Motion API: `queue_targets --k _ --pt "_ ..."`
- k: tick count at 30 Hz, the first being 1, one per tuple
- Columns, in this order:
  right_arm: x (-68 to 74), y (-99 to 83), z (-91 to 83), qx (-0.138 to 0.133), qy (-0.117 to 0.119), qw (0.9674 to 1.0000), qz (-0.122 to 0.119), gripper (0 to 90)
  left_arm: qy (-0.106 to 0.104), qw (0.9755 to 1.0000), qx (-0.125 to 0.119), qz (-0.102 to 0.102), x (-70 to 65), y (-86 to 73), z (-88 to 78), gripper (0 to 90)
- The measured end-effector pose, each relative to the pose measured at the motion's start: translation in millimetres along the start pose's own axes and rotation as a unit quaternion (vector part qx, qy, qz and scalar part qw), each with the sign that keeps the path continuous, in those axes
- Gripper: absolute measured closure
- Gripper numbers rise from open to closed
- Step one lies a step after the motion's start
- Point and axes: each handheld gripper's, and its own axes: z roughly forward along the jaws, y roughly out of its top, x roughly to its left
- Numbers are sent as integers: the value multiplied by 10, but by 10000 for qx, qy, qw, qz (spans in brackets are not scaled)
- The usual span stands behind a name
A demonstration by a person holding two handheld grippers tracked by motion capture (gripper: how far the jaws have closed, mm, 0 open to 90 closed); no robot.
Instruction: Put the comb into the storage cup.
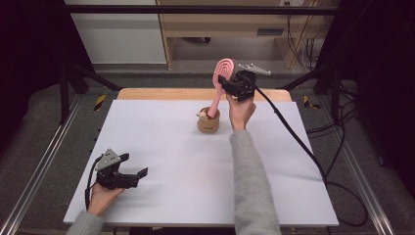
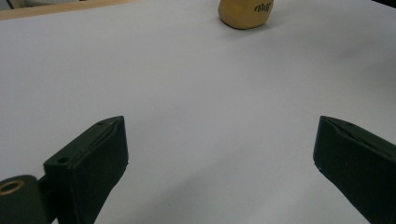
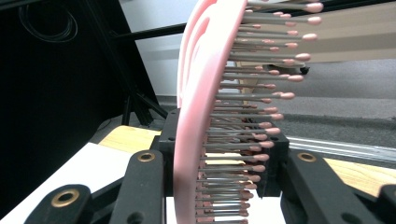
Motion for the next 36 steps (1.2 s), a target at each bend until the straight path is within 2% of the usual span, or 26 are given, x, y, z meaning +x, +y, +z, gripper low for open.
queue_targets --k 7,24,36 --pt "-25 -52 32 17 -18 10000 64 632 -6 10000 1 -22 -2 -2 6 31" --pt "7 -161 119 180 -51 9998 28 631 0 10000 19 -6 0 -4 7 31" --pt "12 -238 172 231 -1 9996 142 632 -1 10000 29 3 -1 -4 9 31"
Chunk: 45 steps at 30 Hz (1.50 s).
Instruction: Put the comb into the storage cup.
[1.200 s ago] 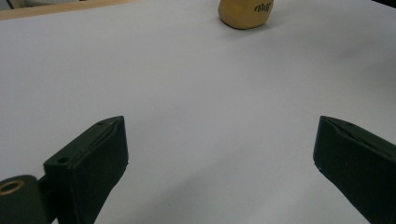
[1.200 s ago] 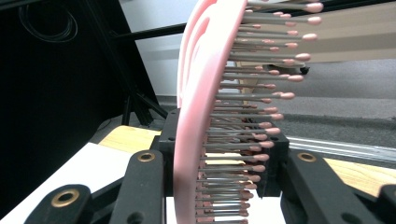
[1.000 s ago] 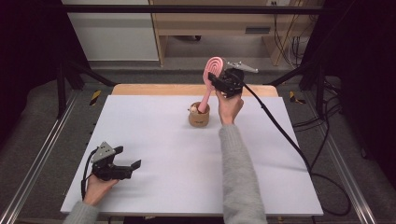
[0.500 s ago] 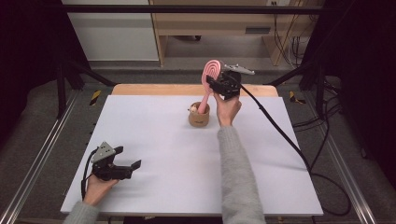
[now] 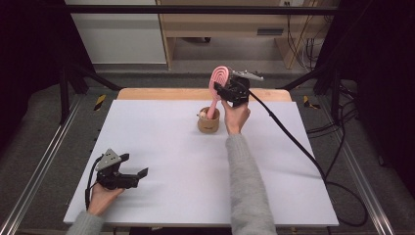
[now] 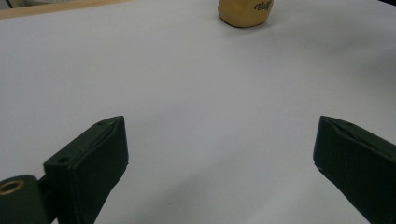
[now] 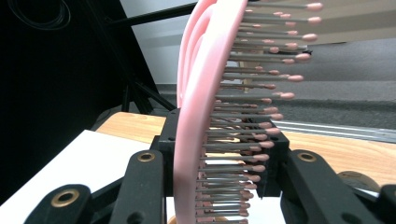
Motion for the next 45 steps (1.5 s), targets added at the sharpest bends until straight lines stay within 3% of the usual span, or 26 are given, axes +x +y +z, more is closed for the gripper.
queue_targets --k 27,45 --pt "-21 -160 73 180 9 9998 69 631 2 10000 29 10 2 -2 3 31" --pt "-170 -247 47 130 38 9992 383 630 7 10000 49 10 -2 -4 11 31"
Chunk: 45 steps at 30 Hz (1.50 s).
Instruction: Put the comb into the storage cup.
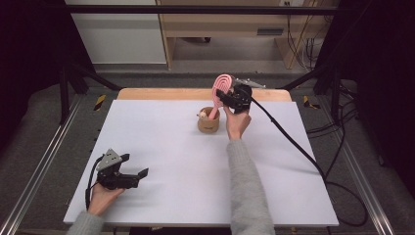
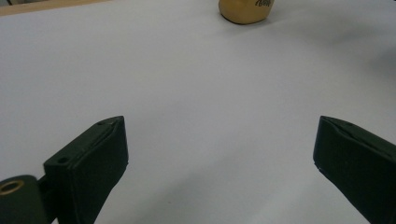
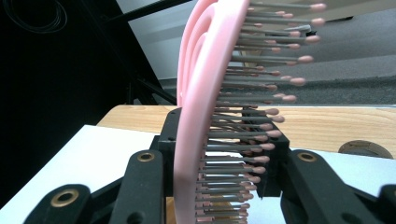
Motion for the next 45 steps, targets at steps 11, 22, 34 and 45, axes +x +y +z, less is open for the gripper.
queue_targets --k 11,22,34,45 --pt "-8 -1 -3 -9 -58 10000 -66 621 6 10000 -3 5 0 1 -1 31" --pt "-103 -25 -41 -22 -61 10000 -24 611 18 10000 5 9 -2 0 5 31" --pt "-197 -46 -78 13 -77 9999 72 600 23 10000 24 14 -7 -2 11 31" --pt "-215 -36 -93 105 -126 9998 -123 545 30 10000 21 10 -4 -4 10 31"
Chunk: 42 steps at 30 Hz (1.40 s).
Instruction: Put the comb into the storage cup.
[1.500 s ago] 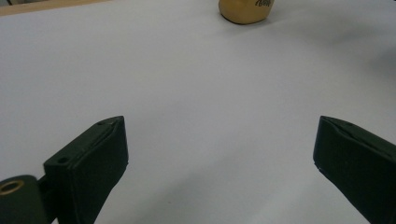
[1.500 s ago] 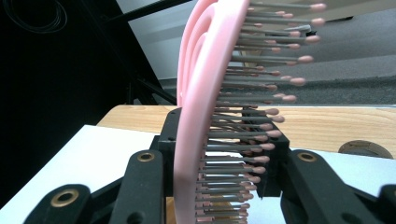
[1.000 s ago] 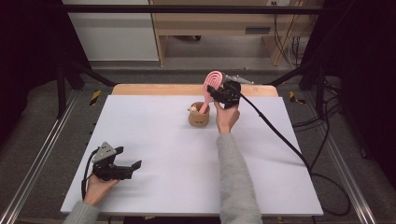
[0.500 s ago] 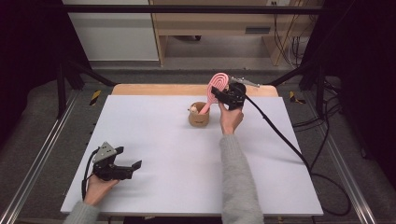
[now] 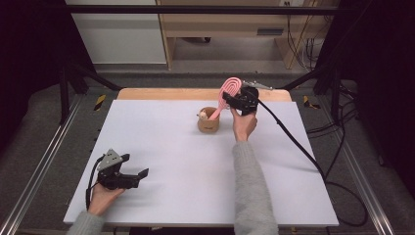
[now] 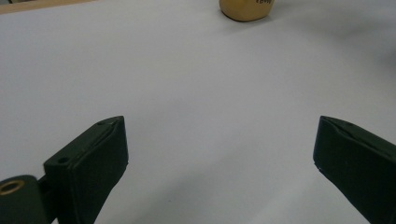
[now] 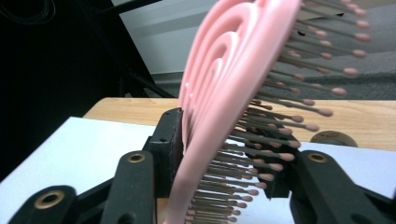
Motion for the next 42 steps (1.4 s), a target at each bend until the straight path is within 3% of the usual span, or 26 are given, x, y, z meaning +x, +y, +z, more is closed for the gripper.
queue_targets --k 9,23,31,42 --pt "-22 -30 29 267 3 9993 -246 390 0 10000 5 3 -4 1 1 31" --pt "35 -68 -68 324 15 9970 -700 106 0 10000 37 42 -10 2 4 31" --pt "130 -133 -202 313 -16 9927 -1162 35 7 10000 57 50 -11 0 9 31" --pt "228 -130 -473 245 275 9898 -1378 0 20 10000 66 64 -15 0 17 31"
